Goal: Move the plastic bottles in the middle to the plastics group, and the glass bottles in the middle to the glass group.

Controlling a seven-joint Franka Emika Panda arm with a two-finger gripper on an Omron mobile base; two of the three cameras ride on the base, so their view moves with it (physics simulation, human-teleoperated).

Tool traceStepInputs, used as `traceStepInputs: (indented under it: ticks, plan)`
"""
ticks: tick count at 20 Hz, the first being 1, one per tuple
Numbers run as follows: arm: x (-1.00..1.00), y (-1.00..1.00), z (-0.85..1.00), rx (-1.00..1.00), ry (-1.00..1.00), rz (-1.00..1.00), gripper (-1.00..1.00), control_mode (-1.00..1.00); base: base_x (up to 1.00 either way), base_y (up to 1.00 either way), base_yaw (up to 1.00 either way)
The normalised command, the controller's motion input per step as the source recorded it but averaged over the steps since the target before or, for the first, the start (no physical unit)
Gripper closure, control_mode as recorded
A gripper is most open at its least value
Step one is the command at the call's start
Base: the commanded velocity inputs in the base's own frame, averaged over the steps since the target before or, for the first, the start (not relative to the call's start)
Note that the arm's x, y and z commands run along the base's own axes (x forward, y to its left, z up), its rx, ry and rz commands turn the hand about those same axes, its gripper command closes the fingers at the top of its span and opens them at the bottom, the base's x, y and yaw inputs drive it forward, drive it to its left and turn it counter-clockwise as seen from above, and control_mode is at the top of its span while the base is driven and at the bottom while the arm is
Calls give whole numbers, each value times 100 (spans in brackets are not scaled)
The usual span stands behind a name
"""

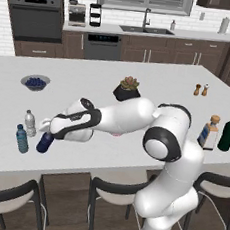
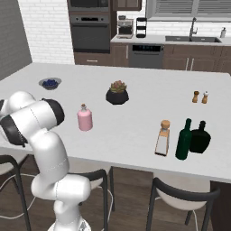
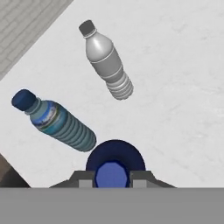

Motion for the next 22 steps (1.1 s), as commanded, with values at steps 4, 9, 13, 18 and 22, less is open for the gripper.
traceStepInputs:
  ticks: [4,9,13,18,22]
  plan:
    - [16,20,-12,-5,0,0,100,-100,0,0,0]
    - [19,26,-12,-4,0,0,100,-100,0,0,0]
    - [10,15,-16,-6,0,0,100,-100,0,0,0]
    - [0,-4,-33,-8,0,0,100,-100,0,0,0]
    - [0,-4,-35,-5,0,0,-100,-100,0,0,0]
